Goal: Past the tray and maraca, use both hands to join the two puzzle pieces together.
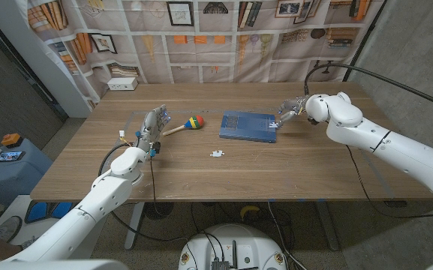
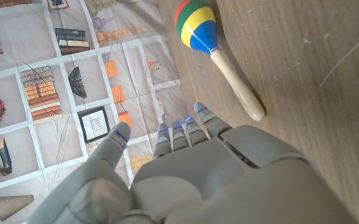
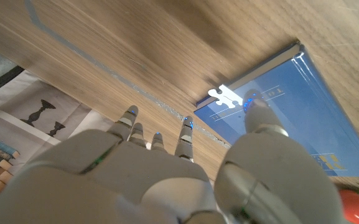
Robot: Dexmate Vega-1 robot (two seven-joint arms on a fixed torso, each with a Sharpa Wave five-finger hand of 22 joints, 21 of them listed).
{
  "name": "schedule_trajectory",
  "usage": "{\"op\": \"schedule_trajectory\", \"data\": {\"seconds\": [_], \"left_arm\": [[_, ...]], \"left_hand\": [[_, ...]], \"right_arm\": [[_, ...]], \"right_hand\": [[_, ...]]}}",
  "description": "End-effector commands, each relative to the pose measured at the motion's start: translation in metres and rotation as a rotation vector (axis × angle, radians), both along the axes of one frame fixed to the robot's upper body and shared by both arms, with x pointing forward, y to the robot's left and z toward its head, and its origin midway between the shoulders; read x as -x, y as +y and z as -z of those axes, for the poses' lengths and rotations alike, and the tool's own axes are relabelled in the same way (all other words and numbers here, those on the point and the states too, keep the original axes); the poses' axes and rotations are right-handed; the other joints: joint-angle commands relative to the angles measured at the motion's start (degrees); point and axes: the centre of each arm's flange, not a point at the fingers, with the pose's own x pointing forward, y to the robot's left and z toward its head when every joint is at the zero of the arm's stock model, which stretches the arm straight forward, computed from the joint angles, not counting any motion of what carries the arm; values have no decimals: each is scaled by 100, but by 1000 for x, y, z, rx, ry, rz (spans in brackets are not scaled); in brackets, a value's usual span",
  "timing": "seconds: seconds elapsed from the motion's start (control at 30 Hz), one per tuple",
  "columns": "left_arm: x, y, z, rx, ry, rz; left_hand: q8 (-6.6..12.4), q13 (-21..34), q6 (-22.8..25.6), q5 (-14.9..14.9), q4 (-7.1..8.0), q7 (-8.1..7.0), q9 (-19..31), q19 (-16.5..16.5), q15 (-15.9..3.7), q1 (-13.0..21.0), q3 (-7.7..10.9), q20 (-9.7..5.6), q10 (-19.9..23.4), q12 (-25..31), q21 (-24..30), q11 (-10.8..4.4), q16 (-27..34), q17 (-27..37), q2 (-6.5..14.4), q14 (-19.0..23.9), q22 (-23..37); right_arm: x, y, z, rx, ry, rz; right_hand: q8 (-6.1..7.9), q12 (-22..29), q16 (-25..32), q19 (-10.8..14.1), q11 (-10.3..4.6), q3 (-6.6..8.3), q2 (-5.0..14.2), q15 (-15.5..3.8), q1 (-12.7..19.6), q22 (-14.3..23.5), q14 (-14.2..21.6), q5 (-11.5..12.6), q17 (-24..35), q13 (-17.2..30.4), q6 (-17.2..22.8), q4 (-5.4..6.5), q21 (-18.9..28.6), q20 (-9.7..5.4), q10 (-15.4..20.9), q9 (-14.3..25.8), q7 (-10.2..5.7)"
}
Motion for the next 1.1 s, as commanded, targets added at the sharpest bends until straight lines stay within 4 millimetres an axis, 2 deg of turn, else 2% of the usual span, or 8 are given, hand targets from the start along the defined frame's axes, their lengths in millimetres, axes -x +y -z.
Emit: {"op": "schedule_trajectory", "data": {"seconds": [0.03,0.53,1.1], "left_arm": [[3,0,1,-4,8,-11],[5,-3,4,-13,24,-6],[5,-5,9,-16,42,-4]], "left_hand": [[-1,29,54,31,-7,4,33,34,-24,-41,35,-1,15,-15,-3,-16,0,15,428,26,15],[1,30,71,27,-20,6,35,41,-23,-36,45,5,17,-20,-5,-16,-5,13,428,29,16],[-5,31,69,23,-20,-3,36,42,-17,-42,47,18,-1,-32,-9,-27,-5,17,428,32,16]], "right_arm": [[-8,2,9,25,2,19],[-14,6,19,50,-22,33],[-21,10,22,70,-44,24]], "right_hand": [[66,28,56,30,4,31,39,36,78,15,-64,30,11,24,113,13,18,4,-21,30,-21],[227,53,98,174,0,61,42,-39,254,17,51,42,10,28,337,14,33,-56,69,81,-40],[382,78,139,333,-65,99,53,-125,482,17,186,18,9,30,533,11,40,-126,188,127,-198]]}}
